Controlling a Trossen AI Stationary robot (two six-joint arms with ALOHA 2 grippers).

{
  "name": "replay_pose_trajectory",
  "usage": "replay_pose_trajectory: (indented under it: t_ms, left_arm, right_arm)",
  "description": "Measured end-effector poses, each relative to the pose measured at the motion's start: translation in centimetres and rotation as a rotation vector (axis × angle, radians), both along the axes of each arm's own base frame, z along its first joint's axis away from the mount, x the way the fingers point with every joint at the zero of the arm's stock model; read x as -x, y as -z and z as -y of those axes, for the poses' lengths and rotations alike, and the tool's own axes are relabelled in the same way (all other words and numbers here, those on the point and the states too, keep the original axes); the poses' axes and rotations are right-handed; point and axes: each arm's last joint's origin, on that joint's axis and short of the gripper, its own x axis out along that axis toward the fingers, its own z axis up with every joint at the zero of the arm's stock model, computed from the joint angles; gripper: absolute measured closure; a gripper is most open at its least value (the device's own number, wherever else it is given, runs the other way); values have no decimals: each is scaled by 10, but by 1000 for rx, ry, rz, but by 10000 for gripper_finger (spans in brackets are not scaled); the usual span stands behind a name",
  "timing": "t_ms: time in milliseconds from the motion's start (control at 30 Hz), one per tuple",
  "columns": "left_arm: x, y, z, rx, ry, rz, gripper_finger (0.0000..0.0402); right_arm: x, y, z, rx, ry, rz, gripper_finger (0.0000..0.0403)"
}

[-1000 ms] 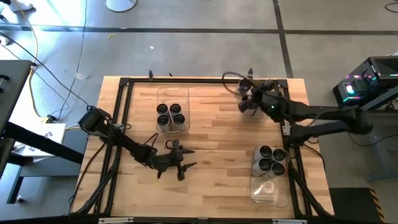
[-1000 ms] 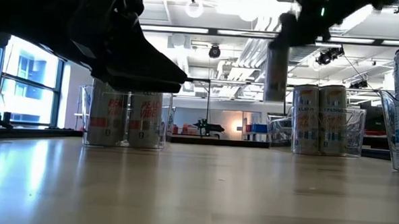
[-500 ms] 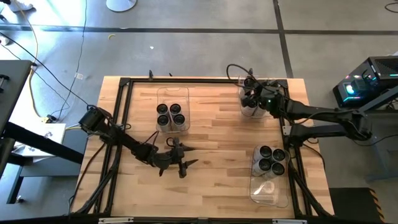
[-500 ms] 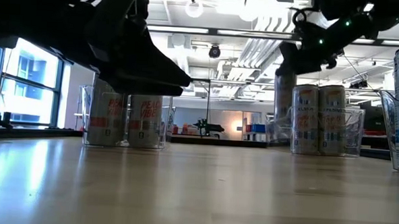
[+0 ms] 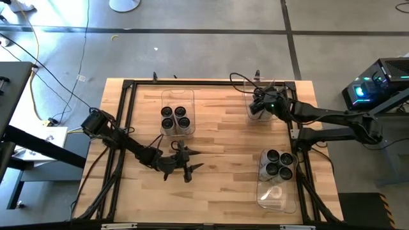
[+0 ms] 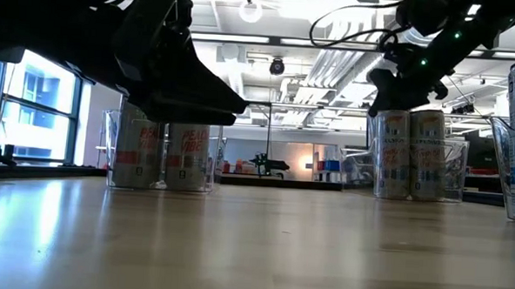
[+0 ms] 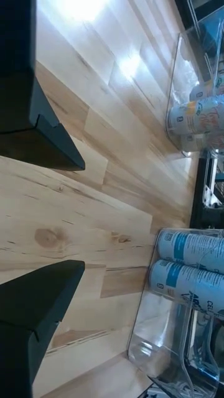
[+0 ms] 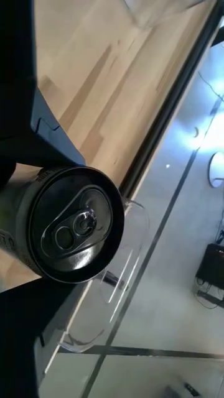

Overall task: Sort soda cans
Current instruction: Put the white-yellow soda can into the top right transparent bin

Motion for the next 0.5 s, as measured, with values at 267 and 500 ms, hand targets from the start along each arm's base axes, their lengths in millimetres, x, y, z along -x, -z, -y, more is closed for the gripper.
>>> replay_pose_trajectory:
  t_ms: [267, 500]
  left_arm:
    - [0, 0, 0, 0, 0, 0, 161]
    - [0, 0, 0, 0, 0, 1, 161]
  right_arm:
    - [0, 0, 0, -10, 12, 13, 160]
    - [1, 2, 1, -47, -18, 10, 157]
